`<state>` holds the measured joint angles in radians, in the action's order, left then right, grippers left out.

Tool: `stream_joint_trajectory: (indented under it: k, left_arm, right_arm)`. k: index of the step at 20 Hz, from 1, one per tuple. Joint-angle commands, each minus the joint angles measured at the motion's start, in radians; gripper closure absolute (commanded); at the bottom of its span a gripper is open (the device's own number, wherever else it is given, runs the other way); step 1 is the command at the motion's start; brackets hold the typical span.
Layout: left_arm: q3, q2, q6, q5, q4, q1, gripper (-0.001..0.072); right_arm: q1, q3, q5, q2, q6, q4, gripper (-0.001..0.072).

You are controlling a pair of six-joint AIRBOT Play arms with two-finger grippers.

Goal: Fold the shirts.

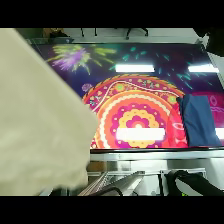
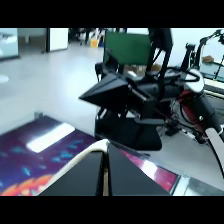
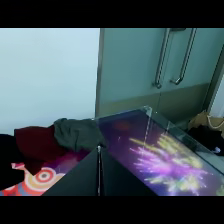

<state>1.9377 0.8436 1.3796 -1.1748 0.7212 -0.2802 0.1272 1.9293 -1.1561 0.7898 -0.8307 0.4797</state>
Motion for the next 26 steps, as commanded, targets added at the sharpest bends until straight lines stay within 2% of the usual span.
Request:
stream_joint_trajectory:
  k: [1, 5, 8, 10, 11, 12, 13, 14, 15, 16, 17, 20, 23, 26]
  left_arm:
    - [-0.274, -0.053, 0.041, 0.082, 0.066, -0.035, 0.0697]
    - [-0.605, 0.132, -0.046, 0.222, 0.063, -0.04, 0.0697]
    - [-0.665, 0.38, -0.129, 0.313, 0.063, -0.034, 0.0697]
    - [-0.6, 0.557, -0.128, 0.29, 0.055, 0.011, 0.0693]
    - [-0.541, 0.629, -0.122, 0.219, 0.027, 0.048, 0.0526]
    - [-0.482, 0.681, -0.122, 0.138, -0.012, 0.089, 0.0054]
    - [-0.426, 0.72, -0.108, 0.058, -0.059, 0.132, 0.0013]
    - [-0.373, 0.747, -0.102, -0.03, -0.097, 0.178, 0.0013]
    - [-0.34, 0.758, -0.069, -0.106, -0.092, 0.213, 0.0014]
    - [-0.335, 0.755, -0.044, -0.174, -0.079, 0.243, 0.0015]
    - [-0.364, 0.74, -0.037, -0.22, -0.063, 0.261, 0.0015]
    - [-0.574, 0.643, -0.036, -0.211, 0.044, 0.262, 0.0015]
    - [-0.815, 0.562, -0.063, -0.037, 0.063, 0.246, 0.0015]
    - [-0.918, 0.566, -0.074, 0.081, 0.064, 0.22, 0.0015]
  right_arm:
    - [0.0, 0.008, -0.078, 0.079, -0.055, 0.024, 0.0695]
    - [0.0, -0.065, -0.21, 0.254, -0.117, 0.027, 0.0694]
    - [-0.001, -0.186, -0.231, 0.356, -0.116, 0.059, 0.0694]
    - [-0.001, -0.253, -0.225, 0.411, -0.133, 0.151, 0.0694]
    - [-0.002, -0.277, -0.225, 0.43, -0.166, 0.219, 0.0694]
    - [-0.002, -0.299, -0.226, 0.44, -0.2, 0.29, 0.0694]
    - [-0.002, -0.323, -0.226, 0.444, -0.227, 0.363, 0.0693]
    - [-0.002, -0.348, -0.226, 0.445, -0.252, 0.423, 0.0677]
    - [-0.002, -0.375, -0.225, 0.445, -0.277, 0.471, 0.049]
    - [-0.002, -0.408, -0.22, 0.445, -0.295, 0.496, 0.0267]
    - [-0.002, -0.453, -0.206, 0.445, -0.297, 0.502, 0.0213]
    - [0.0, -0.64, -0.141, 0.445, -0.291, 0.444, 0.0213]
    - [0.002, -0.819, -0.072, 0.445, -0.204, 0.264, 0.0213]
    - [0.022, -0.893, -0.014, 0.459, -0.135, 0.124, 0.0213]
